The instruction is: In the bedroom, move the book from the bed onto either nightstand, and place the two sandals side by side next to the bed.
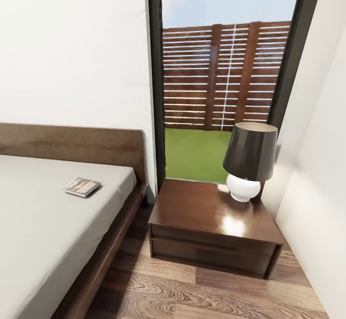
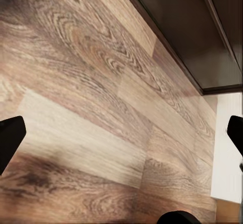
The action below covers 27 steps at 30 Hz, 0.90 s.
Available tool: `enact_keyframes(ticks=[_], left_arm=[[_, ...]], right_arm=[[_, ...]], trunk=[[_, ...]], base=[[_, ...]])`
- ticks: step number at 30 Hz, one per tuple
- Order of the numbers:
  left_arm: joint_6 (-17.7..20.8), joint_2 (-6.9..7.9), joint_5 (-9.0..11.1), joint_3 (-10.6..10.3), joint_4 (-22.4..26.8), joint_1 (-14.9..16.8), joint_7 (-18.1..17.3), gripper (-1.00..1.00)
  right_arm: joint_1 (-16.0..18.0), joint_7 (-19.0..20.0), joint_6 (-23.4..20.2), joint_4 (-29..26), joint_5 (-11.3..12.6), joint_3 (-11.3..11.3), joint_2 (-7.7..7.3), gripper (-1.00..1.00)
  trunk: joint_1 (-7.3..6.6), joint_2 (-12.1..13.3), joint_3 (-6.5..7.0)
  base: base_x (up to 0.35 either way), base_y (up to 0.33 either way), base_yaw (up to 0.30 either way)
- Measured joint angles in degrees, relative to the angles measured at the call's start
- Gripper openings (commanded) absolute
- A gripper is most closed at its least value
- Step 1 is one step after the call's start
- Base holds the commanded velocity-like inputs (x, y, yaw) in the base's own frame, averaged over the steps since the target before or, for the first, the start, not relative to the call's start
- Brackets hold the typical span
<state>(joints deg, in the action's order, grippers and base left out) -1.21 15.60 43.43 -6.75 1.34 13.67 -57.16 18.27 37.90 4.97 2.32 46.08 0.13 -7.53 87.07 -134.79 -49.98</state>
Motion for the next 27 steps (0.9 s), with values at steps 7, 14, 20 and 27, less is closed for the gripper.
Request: enact_keyframes(ticks=[7,14,20,27], left_arm=[[-0.31,-0.22,0.00,0.03,0.06,-0.01,-0.08,1.00],[-0.51,-0.46,-0.05,0.03,0.52,0.00,-0.10,1.00],[-0.58,-0.59,0.08,0.06,1.13,-0.05,0.09,1.00],[-0.19,-1.00,0.11,0.12,3.32,-0.03,2.15,1.00]], right_arm=[[0.00,-0.07,0.06,-0.01,-0.37,0.19,0.12,1.00],[0.00,-0.08,0.05,-0.02,-0.44,0.14,0.14,1.00],[0.00,-0.12,0.04,-0.02,-0.44,-0.04,0.15,1.00],[0.00,-0.15,0.03,-0.02,-0.13,-0.51,0.15,1.00]], trunk=[[0.00,0.00,0.00],[0.00,0.00,0.00],[0.00,0.00,0.00],[0.00,0.00,0.00]], base=[[0.000,0.000,0.000],[0.000,0.000,0.000],[0.000,0.000,0.000],[0.000,0.000,0.000]])
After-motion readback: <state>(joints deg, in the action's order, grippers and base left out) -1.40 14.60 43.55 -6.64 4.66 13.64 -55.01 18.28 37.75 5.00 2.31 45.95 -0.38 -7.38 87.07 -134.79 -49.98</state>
